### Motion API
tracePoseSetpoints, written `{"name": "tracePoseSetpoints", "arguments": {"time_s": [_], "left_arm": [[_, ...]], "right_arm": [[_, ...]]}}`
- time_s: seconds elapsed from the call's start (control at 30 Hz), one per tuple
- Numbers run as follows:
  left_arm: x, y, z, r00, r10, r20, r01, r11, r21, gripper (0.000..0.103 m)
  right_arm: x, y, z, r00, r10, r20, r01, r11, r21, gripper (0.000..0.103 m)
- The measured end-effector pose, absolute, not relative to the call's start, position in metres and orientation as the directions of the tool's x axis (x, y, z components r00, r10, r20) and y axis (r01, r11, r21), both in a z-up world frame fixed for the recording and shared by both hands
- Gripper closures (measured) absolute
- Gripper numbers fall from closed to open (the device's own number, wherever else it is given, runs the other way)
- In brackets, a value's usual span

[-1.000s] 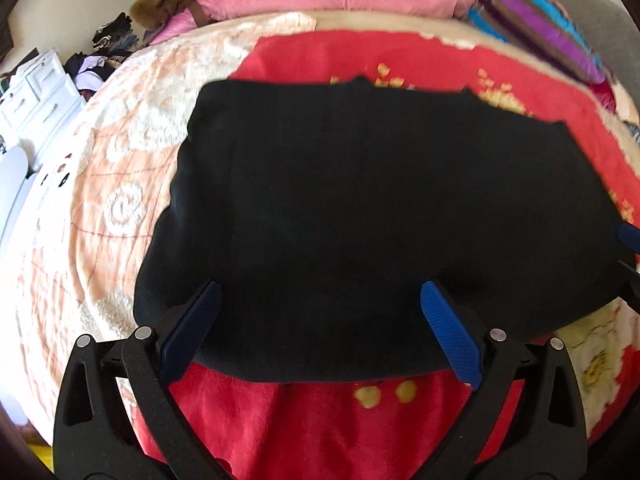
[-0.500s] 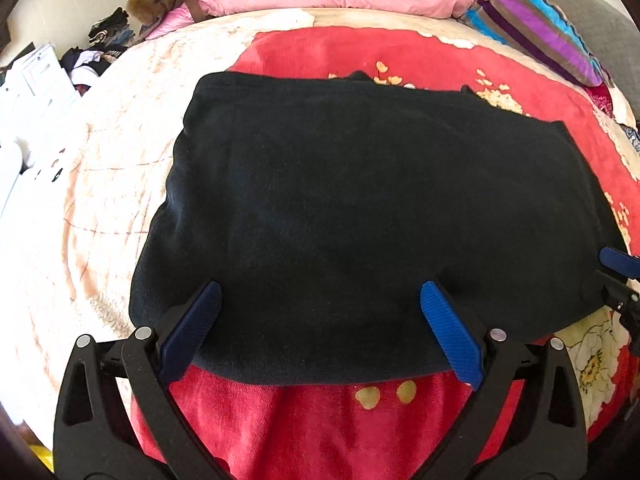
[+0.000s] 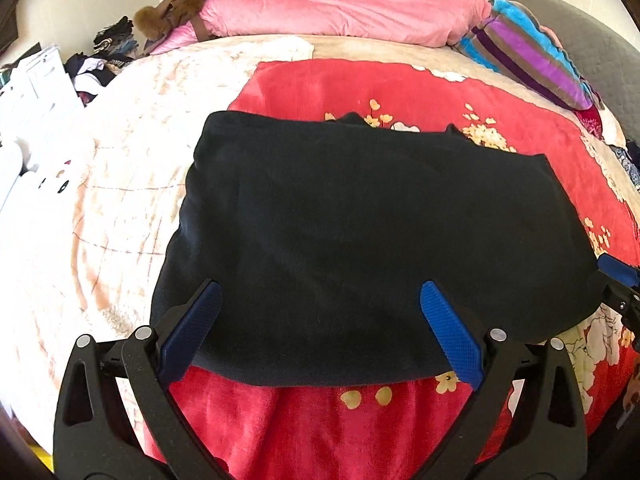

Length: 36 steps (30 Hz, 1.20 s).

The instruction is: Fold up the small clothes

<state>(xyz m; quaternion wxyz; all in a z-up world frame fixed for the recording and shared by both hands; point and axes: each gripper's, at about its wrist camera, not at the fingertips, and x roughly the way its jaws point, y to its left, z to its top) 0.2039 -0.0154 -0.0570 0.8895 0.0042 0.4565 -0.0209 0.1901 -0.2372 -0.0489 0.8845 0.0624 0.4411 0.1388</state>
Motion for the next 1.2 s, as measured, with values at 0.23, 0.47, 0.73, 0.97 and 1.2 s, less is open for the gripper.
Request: {"name": "tracePoseSetpoints", "arguments": {"time_s": [0.23, 0.47, 0.73, 0.97, 1.2], "left_arm": [[0.208, -0.003, -0.057, 0.583, -0.028, -0.812, 0.016, 1.0, -0.023, 0.009], [0.212, 0.02, -0.053, 0.594, -0.024, -0.804, -0.024, 0.999, -0.047, 0.01], [0.219, 0.047, -0.055, 0.588, -0.012, -0.809, -0.076, 0.995, -0.071, 0.01], [0.227, 0.087, -0.054, 0.6, 0.0, -0.8, -0.147, 0.983, -0.11, 0.009], [0.231, 0.138, -0.048, 0.615, 0.112, -0.781, -0.275, 0.958, -0.08, 0.009]], "right_arm": [[0.183, -0.215, -0.042, 0.587, 0.319, -0.744, -0.276, 0.943, 0.186, 0.031], [0.173, -0.186, -0.042, 0.604, 0.324, -0.728, -0.353, 0.928, 0.121, 0.031], [0.154, -0.133, -0.046, 0.616, 0.335, -0.713, -0.457, 0.889, 0.024, 0.009], [0.144, -0.08, -0.052, 0.621, 0.342, -0.706, -0.537, 0.841, -0.065, 0.009], [0.142, -0.029, -0.067, 0.629, 0.337, -0.701, -0.604, 0.779, -0.168, 0.009]]}}
